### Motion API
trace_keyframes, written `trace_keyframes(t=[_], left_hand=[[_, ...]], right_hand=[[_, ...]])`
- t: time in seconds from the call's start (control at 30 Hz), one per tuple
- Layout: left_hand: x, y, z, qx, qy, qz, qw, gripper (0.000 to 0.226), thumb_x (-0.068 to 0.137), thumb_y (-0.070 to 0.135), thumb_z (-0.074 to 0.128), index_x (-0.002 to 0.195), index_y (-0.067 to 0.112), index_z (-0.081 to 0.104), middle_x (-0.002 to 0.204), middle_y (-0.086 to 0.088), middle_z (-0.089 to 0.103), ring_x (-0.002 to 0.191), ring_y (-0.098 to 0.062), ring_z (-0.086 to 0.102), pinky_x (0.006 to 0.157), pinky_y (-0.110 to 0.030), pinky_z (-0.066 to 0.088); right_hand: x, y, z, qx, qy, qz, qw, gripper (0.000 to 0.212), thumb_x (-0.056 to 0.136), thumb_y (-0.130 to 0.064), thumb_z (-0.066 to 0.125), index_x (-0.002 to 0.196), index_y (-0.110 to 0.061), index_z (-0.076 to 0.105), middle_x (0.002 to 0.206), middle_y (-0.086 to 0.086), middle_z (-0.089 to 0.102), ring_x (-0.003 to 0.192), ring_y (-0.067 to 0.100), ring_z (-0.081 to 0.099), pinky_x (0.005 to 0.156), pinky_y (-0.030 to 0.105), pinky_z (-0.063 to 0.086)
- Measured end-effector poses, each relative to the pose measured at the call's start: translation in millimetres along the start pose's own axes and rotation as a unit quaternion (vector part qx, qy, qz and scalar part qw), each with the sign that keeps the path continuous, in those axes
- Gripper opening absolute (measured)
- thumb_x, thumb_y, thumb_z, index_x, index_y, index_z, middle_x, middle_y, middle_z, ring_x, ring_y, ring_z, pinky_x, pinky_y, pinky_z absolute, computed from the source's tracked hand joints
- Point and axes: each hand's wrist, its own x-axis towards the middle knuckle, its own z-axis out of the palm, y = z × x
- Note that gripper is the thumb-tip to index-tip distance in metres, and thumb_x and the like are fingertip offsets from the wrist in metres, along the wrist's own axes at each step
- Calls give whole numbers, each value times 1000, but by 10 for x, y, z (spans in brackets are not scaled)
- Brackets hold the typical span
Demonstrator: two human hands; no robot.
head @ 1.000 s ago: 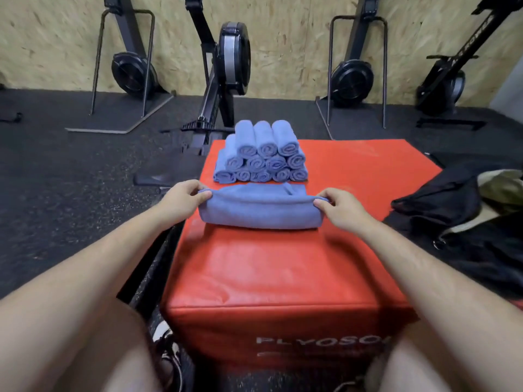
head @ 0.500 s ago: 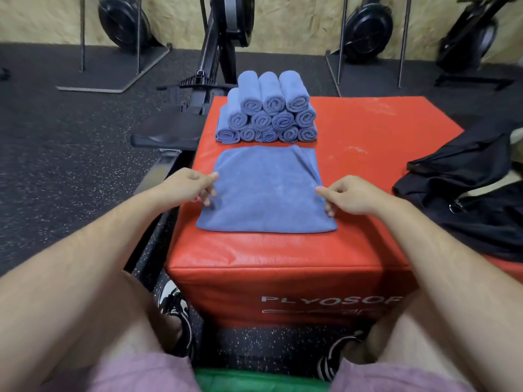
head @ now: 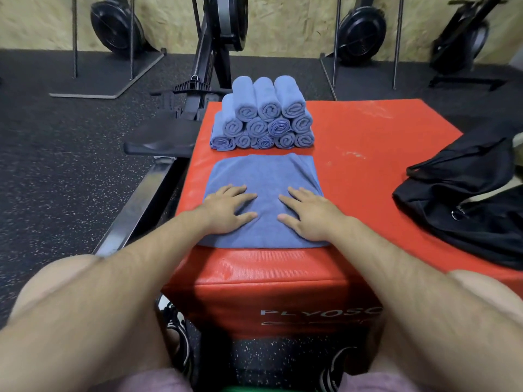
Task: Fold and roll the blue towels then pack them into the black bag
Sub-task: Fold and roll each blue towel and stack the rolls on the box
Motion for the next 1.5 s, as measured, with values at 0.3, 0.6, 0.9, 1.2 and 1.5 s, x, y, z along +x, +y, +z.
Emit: trace_keyframes(t=[0.3,0.6,0.9,1.2,1.5], left_hand=[[96,10,-359,20,11,35,999,47,92,62,54,133,40,52,138,4,46,128,-26,43,108,-40,35],[651,-423,-403,-1,49,-62,997,49,98,43,55,142,24,47,139,-5,49,129,-32,43,107,-44,37],[1034,-508,-452,-101,67,-25,992,24,91,22,67,114,17,68,94,0,51,95,-21,49,85,-31,40],[985,-610,-582,-262,100,-46,959,26,89,15,71,95,22,47,80,2,59,61,-12,45,61,-29,41],[984,-820,-539,-103,174,-46,978,7,91,15,65,94,21,65,90,-3,58,84,-19,52,82,-36,46]], right_hand=[[50,76,-317,-4,0,-26,1000,58,94,-57,51,142,-26,45,143,0,44,134,26,43,105,43,44],[620,465,-325,29,81,69,994,55,92,-36,61,139,-14,45,141,12,42,128,34,39,101,45,43],[1007,726,-252,163,117,102,974,27,93,-26,63,117,-13,61,117,13,60,111,34,56,94,40,44],[959,811,-346,224,152,103,957,13,92,-22,59,91,-18,46,77,-5,55,71,20,51,55,32,32],[938,835,-345,237,157,114,952,13,91,-23,60,92,-18,48,77,-3,58,70,19,52,55,30,35]])
